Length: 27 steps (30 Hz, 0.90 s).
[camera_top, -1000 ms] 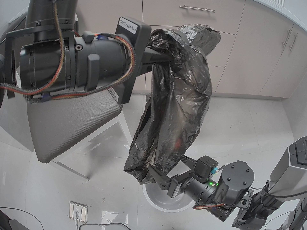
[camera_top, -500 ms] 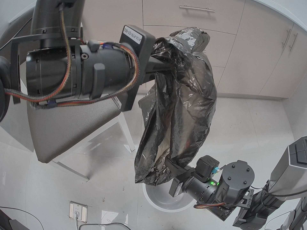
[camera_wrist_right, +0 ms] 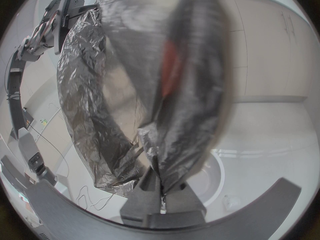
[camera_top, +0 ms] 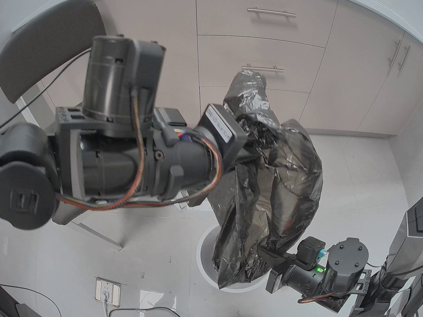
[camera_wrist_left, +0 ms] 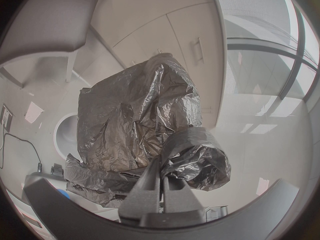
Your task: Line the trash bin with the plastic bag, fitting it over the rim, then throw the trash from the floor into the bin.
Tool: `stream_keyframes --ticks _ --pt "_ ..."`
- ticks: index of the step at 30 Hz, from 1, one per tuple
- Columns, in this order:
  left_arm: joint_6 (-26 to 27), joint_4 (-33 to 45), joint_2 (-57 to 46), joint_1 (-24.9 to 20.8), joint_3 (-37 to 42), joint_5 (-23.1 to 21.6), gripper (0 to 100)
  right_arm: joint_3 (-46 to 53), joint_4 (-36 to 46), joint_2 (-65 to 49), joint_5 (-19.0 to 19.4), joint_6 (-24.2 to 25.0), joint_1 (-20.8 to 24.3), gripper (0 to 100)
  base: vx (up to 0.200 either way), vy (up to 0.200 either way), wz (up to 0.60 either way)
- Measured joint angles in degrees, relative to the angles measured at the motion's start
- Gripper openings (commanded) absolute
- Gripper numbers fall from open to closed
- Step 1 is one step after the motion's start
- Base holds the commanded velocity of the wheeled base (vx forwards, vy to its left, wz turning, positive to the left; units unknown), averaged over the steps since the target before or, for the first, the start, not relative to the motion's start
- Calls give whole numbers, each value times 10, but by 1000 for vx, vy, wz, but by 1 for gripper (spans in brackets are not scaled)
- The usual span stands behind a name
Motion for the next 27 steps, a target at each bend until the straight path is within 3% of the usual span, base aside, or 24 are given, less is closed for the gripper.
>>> stream_keyframes --ticks 12,27 --pt "1 -9 42 -16 36 -1 0 79 0 16 9 82 31 0 0 0 0" --pt "1 -4 29 -21 55 0 0 84 0 -36 47 85 30 0 0 0 0"
